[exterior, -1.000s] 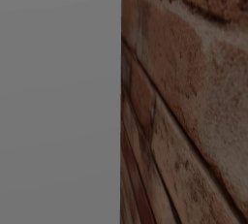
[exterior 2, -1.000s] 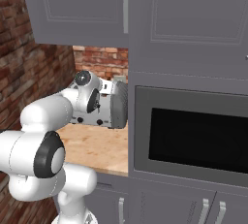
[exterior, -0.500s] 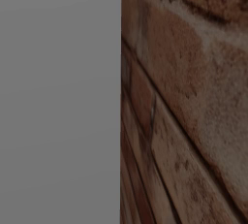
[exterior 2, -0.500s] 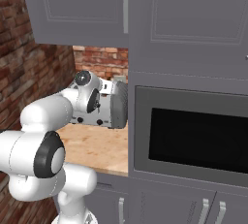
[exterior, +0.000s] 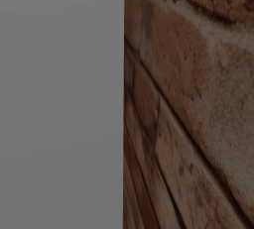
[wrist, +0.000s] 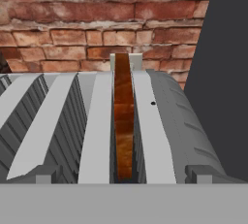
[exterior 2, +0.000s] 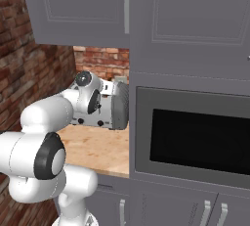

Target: Start the toaster. Once the lever pops up, take the bread to the plate on the dining counter.

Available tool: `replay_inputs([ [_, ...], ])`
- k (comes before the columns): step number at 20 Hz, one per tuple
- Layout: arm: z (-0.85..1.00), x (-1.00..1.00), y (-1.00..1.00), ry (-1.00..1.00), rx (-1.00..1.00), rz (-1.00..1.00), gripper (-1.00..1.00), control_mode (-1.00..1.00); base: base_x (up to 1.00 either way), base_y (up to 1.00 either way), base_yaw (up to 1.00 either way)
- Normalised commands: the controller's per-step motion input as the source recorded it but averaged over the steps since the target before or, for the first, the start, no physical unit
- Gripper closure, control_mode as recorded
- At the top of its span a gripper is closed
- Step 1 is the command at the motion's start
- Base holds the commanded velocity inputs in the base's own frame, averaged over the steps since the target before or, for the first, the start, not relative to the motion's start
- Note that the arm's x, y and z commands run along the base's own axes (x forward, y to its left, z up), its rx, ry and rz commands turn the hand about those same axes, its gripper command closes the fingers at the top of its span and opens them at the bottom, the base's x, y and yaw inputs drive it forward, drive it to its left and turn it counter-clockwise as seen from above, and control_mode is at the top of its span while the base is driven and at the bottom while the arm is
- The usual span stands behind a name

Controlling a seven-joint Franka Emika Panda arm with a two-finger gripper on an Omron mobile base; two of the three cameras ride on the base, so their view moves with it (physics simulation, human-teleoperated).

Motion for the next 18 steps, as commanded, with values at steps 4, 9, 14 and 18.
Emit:
replay_inputs([
  [4, 0.00, 0.00, 0.00, 0.00, 0.00, 0.00, -1.00, -1.00, 0.00, 0.00, 0.00],
  [9, 0.00, 0.00, 0.00, 0.00, 0.00, 0.00, -1.00, -1.00, 0.00, 0.00, 0.00],
  [14, 0.00, 0.00, 0.00, 0.00, 0.00, 0.00, -1.00, -1.00, 0.00, 0.00, 0.00],
  [18, 0.00, 0.01, 0.00, 0.00, 0.00, 0.00, -1.00, -1.00, 0.00, 0.00, 0.00],
])
